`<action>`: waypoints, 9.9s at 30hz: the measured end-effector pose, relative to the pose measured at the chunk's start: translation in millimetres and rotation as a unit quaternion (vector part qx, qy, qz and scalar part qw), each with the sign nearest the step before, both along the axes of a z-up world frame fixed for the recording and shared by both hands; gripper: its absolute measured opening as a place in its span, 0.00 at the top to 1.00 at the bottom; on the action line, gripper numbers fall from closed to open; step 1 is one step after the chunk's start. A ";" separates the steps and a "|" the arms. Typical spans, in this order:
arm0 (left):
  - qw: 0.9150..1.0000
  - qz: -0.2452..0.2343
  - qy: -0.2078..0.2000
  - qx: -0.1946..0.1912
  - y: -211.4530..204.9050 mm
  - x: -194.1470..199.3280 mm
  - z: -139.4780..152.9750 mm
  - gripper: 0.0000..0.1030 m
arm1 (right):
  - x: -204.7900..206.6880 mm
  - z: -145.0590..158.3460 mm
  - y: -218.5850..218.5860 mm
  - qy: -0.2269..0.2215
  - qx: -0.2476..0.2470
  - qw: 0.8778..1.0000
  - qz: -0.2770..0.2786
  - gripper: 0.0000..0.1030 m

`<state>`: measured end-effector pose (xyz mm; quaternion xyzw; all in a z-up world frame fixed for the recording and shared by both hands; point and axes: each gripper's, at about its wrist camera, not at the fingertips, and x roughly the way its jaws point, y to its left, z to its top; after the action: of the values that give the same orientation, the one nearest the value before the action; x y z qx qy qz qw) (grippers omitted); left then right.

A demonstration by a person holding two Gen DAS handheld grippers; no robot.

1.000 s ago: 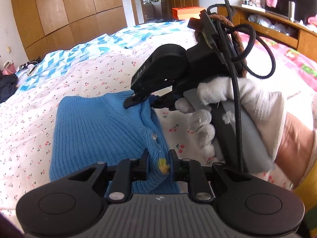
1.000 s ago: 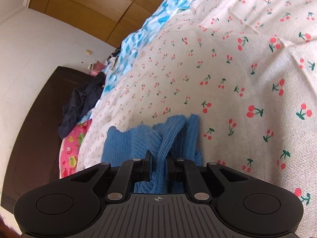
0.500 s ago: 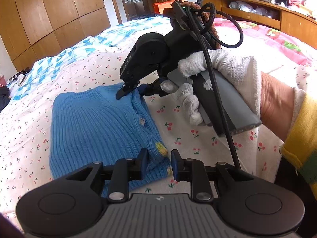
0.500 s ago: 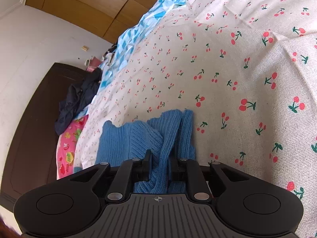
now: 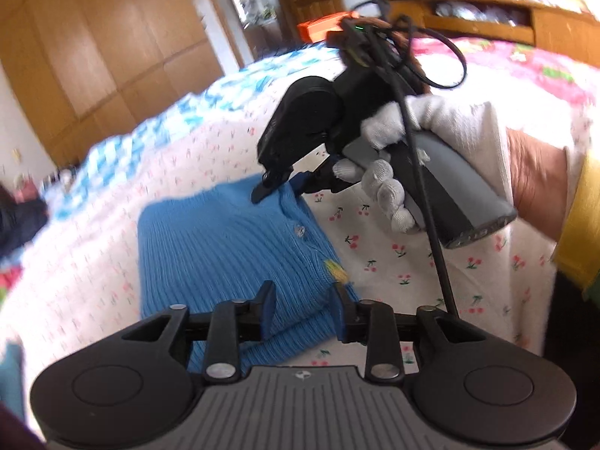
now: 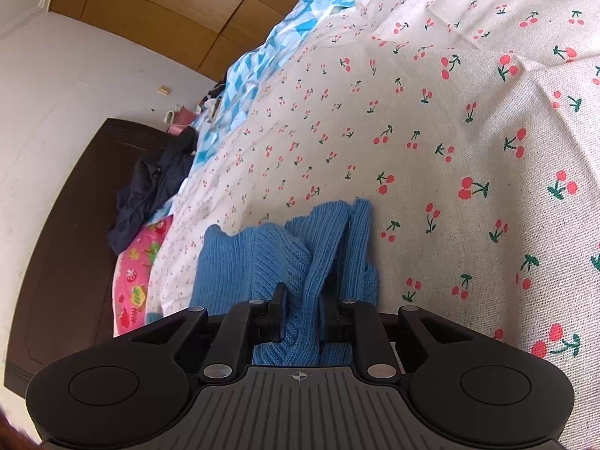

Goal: Fold small clothes

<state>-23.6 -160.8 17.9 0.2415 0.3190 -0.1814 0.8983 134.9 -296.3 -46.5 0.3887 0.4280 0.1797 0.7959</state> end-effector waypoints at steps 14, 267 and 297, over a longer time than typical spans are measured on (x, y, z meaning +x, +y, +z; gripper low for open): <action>0.999 -0.021 -0.030 0.040 -6.3 0.7 -20.0 0.62 | -0.7 -1.5 0.7 0.002 0.007 1.000 0.003 0.82; 0.899 0.104 0.257 -0.339 159.4 148.5 -40.1 0.37 | -51.3 -11.4 16.6 -0.002 0.047 0.998 -0.040 0.67; 0.962 0.143 0.137 -0.189 135.4 67.3 0.8 0.38 | -120.2 46.0 47.4 -0.079 -0.236 0.965 -0.081 0.56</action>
<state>43.7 -25.4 18.7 -0.0081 0.4299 -0.1395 0.8920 14.7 -248.9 -0.5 0.2076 0.3611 0.0384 0.9083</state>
